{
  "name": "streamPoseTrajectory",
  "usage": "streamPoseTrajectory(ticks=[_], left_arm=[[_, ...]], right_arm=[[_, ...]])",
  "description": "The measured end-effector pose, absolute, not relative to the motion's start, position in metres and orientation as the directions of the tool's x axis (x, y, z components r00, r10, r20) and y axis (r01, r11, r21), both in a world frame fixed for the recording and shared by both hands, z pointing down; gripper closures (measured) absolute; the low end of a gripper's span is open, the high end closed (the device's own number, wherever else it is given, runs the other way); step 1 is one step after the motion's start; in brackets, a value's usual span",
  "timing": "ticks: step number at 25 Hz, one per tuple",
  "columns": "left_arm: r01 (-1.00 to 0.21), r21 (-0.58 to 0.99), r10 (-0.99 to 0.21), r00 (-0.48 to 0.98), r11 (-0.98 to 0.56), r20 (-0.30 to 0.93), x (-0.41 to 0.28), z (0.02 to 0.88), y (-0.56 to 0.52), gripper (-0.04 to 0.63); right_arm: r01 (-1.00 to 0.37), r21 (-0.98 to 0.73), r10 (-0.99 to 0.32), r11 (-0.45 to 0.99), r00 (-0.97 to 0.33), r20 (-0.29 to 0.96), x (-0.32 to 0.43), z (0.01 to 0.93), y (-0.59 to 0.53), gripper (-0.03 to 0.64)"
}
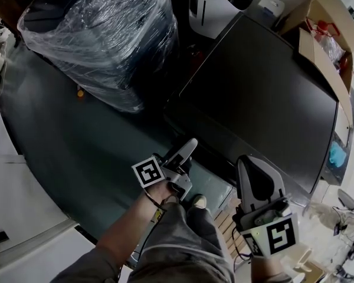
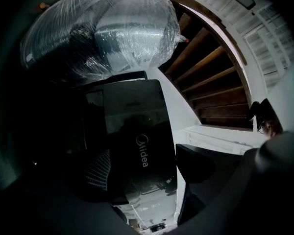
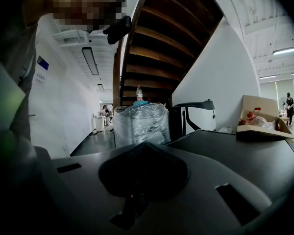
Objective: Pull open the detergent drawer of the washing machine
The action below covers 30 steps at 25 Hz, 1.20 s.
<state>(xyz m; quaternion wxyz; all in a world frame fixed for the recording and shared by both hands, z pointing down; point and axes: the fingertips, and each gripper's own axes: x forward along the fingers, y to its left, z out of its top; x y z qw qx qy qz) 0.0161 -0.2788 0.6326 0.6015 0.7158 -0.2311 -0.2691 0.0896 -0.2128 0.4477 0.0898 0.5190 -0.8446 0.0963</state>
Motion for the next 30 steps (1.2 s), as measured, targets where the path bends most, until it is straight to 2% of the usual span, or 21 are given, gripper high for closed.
streamPoseTrajectory(ticks=[10, 30], left_arm=[[0.029, 0.986, -0.673, 0.727, -0.163, -0.133, 0.021, 0.634, -0.287, 0.161], [0.042, 0.989, -0.674, 0.728, -0.145, -0.130, 0.007, 0.632, -0.265, 0.163]], right_arm=[[-0.892, -0.073, -0.856, 0.446, -0.449, 0.258, 0.093, 0.455, -0.211, 0.586], [-0.880, -0.087, -0.838, 0.468, -0.472, 0.273, 0.085, 0.461, -0.201, 0.586]])
